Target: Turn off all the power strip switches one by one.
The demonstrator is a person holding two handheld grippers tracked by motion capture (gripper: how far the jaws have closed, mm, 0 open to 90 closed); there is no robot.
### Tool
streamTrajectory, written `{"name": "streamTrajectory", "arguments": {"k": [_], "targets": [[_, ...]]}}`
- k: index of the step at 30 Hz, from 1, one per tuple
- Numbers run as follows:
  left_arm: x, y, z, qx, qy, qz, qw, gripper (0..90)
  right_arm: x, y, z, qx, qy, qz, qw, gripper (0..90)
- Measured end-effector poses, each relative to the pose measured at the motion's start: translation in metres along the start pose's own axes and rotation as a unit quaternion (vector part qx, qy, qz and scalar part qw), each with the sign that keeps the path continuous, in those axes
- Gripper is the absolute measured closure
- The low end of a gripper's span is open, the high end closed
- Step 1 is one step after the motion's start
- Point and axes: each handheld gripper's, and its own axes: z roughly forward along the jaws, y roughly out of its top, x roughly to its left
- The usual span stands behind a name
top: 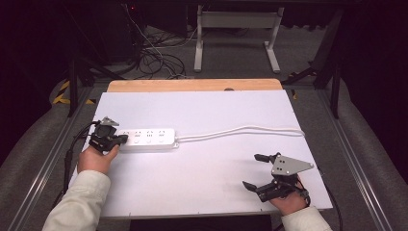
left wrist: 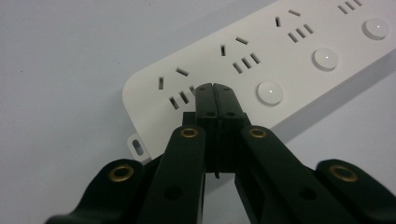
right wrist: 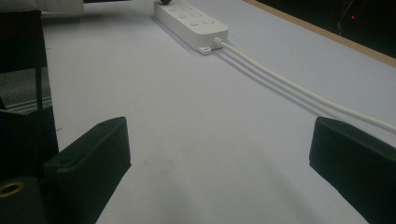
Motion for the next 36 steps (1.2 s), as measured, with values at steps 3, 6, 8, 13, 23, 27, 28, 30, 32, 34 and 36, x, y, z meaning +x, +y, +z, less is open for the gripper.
{"name": "streamTrajectory", "arguments": {"k": [3, 6, 8, 13, 23, 27, 28, 30, 32, 34, 36], "targets": [[0.001, -0.002, 0.000, -0.005, 0.012, -0.001, 0.9999, 90.0, 0.001, 0.000, 0.000, 0.000, 0.001, -0.001, 1.0000, 5.6], [0.003, -0.004, 0.000, -0.010, 0.007, -0.007, 0.9999, 90.0, 0.001, 0.000, 0.000, 0.000, 0.002, -0.001, 1.0000, 5.6], [0.000, -0.001, 0.000, -0.005, 0.016, -0.005, 0.9998, 90.0, 0.001, 0.000, 0.000, 0.001, 0.003, -0.002, 1.0000, 5.6], [-0.002, 0.007, -0.004, 0.004, 0.014, -0.003, 0.9999, 90.0, -0.001, 0.000, 0.000, -0.001, 0.002, -0.001, 1.0000, 5.6], [-0.018, 0.017, -0.020, -0.038, 0.002, 0.011, 0.9992, 90.0, 0.000, 0.001, 0.000, 0.000, 0.001, -0.002, 1.0000, 5.5], [-0.016, 0.019, -0.021, -0.050, -0.007, 0.005, 0.9987, 90.0, 0.000, 0.001, -0.001, -0.001, 0.000, -0.002, 1.0000, 5.6], [-0.016, 0.019, -0.022, -0.057, -0.009, 0.005, 0.9983, 90.0, 0.000, 0.001, 0.000, -0.001, 0.000, -0.002, 1.0000, 5.6], [-0.016, 0.019, -0.023, -0.071, -0.018, -0.006, 0.9973, 90.0, 0.000, 0.001, 0.000, 0.000, 0.001, -0.003, 1.0000, 5.6], [-0.015, 0.020, -0.021, -0.075, -0.027, -0.017, 0.9966, 90.0, 0.000, 0.001, 0.000, 0.000, 0.002, -0.003, 1.0000, 5.5], [-0.018, 0.021, -0.020, -0.083, -0.026, -0.017, 0.9960, 90.0, 0.000, 0.001, 0.000, 0.000, 0.002, -0.002, 1.0000, 5.6], [-0.021, 0.022, -0.018, -0.084, -0.007, -0.012, 0.9964, 90.0, 0.000, 0.001, 0.000, -0.001, 0.002, -0.003, 1.0000, 5.6]]}}
